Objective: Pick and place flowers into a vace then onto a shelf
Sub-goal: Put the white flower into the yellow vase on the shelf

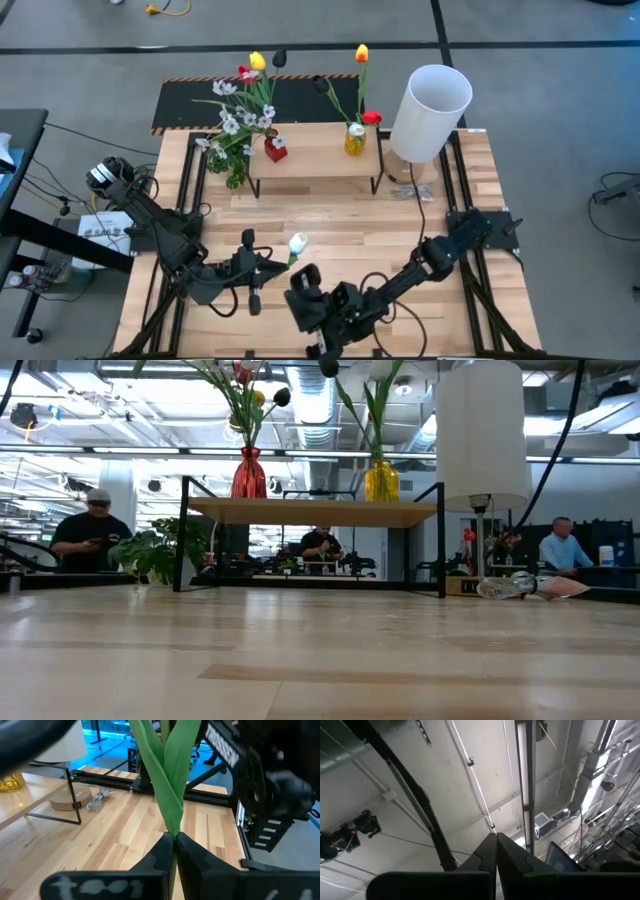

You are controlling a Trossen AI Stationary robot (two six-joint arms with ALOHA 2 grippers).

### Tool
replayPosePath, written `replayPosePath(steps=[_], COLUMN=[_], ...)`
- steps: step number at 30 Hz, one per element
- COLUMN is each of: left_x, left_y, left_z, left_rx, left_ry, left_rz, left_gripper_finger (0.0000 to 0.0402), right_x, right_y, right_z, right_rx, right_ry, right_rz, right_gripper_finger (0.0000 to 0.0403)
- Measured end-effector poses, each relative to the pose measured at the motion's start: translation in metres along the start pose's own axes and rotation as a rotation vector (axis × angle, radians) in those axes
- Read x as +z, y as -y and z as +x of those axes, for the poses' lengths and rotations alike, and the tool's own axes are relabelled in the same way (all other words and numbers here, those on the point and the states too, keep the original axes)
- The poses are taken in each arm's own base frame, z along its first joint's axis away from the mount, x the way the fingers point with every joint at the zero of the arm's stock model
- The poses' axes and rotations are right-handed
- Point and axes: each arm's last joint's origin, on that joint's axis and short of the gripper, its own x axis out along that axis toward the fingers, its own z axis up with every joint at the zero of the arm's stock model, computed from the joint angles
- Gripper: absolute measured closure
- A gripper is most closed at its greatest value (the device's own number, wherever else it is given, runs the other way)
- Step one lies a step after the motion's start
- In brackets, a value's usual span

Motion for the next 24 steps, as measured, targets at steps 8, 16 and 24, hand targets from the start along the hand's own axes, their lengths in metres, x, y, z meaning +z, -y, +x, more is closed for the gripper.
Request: replayPosePath(steps=[8,16,24], left_x=[0.000,0.000,0.000], left_y=[0.001,0.001,0.001], left_z=[-0.001,-0.001,-0.001], left_rx=[-0.003,-0.004,-0.004], left_ry=[0.000,0.001,0.002], left_rz=[0.000,0.000,-0.001], left_gripper_finger=[0.0400,0.0400,0.0400], right_x=[-0.003,-0.009,-0.013], right_y=[-0.014,-0.017,0.001], right_z=[-0.005,-0.014,-0.005], right_rx=[0.015,0.006,0.041], right_ry=[0.043,0.021,0.035], right_rz=[0.114,0.136,0.130], right_gripper_finger=[0.0403,0.0403,0.0403])
